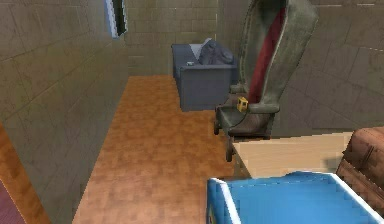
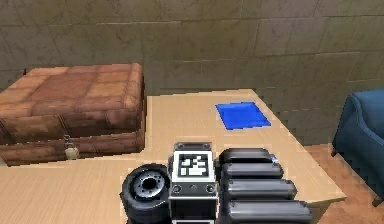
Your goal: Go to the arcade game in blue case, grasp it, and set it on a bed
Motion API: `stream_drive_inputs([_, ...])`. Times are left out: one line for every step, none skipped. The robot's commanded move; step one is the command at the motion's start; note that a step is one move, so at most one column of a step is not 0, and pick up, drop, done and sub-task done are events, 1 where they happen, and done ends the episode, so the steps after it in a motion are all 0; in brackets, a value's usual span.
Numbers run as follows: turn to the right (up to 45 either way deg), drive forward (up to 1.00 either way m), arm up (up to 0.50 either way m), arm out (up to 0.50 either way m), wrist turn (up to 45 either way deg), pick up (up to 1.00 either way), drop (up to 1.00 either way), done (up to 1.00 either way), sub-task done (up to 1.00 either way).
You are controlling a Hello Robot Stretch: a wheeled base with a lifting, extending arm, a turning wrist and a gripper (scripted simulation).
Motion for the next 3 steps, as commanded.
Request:
stream_drive_inputs([-45.0, 0.0, 0.0, 0.0, 0.0, 0.0, 0.0, 0.0, 0.0])
stream_drive_inputs([-21.0, 0.0, 0.0, 0.0, 0.0, 0.0, 0.0, 0.0, 0.0])
stream_drive_inputs([0.0, 0.65, 0.0, 0.0, 0.0, 0.0, 0.0, 0.0, 0.0])
